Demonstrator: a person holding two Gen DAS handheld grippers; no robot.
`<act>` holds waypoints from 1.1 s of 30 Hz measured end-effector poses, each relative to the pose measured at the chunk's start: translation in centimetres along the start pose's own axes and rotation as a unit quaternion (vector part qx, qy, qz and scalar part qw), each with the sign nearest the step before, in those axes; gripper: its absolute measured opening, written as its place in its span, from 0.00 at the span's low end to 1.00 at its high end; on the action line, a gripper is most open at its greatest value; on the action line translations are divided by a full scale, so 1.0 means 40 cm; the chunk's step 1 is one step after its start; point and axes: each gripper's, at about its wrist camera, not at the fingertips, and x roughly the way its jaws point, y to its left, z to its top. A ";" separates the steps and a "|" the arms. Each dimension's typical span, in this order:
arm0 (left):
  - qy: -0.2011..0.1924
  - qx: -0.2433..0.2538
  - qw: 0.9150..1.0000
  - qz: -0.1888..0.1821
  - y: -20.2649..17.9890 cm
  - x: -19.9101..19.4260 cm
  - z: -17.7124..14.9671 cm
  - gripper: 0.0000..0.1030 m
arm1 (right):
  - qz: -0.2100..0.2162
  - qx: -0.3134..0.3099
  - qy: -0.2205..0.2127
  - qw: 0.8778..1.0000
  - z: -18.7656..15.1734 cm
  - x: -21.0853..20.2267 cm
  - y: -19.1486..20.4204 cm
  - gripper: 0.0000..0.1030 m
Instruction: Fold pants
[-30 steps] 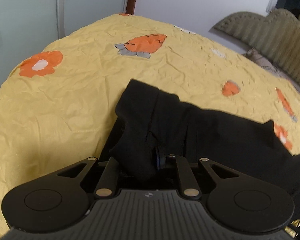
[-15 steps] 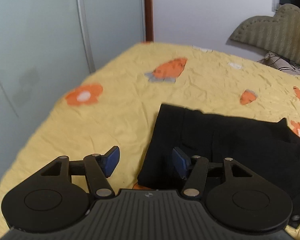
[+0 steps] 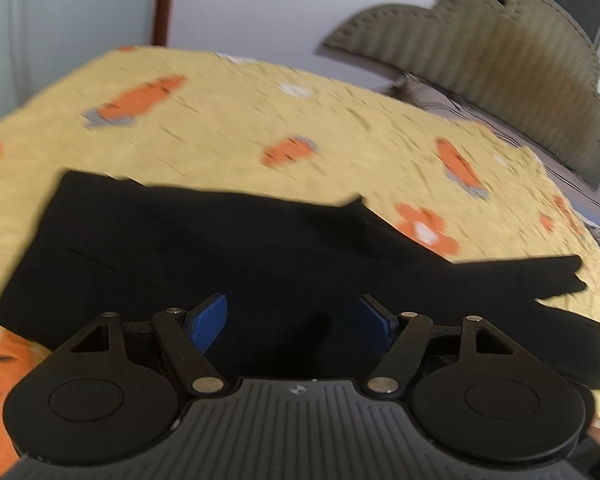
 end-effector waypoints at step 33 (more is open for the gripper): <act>0.085 -0.099 0.991 -0.028 -0.097 0.068 -0.027 0.89 | 0.080 0.048 -0.005 0.996 -0.043 -0.181 -0.005 0.05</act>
